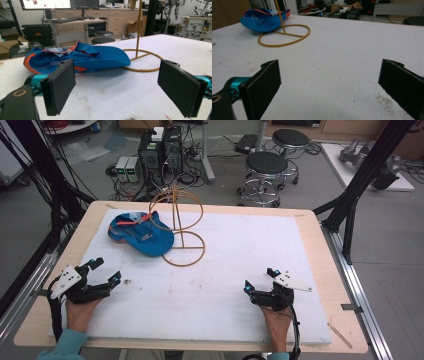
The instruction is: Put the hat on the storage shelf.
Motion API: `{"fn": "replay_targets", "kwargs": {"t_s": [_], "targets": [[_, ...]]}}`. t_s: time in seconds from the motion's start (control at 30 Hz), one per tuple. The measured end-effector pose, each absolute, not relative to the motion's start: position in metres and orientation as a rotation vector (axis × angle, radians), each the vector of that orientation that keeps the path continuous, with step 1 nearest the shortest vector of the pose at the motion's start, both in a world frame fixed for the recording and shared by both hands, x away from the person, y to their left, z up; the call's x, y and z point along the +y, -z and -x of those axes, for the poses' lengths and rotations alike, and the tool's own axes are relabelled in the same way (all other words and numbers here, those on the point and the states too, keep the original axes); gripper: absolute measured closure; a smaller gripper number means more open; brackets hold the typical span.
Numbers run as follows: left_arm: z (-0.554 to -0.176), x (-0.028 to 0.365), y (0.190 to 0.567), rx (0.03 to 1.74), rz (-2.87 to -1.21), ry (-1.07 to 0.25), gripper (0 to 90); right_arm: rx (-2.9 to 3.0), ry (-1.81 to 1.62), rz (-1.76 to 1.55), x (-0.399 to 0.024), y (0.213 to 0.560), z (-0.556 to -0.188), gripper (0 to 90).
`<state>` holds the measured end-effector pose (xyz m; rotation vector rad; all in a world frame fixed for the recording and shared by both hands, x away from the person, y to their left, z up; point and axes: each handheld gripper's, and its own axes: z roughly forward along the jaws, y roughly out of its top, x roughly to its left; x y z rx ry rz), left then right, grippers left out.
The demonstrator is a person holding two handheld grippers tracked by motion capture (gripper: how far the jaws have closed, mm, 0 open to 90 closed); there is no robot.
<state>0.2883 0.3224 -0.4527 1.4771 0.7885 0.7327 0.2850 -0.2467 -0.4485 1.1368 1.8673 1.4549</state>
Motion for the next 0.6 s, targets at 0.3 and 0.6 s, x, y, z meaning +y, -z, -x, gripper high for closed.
{"fn": "replay_targets", "kwargs": {"t_s": [0.3, 0.6], "targets": [[-0.2901, 0.3236, 0.4524, 0.804, -1.472, -0.717, 15.0, 1.868, -1.475, -1.155, -0.2485, 0.4487, -0.286, 3.3], [-0.2931, 0.3233, 0.4513, 0.846, -1.484, -0.706, 15.0, 1.865, -1.464, -1.145, -0.2476, 0.4486, -0.2856, 3.4]]}}
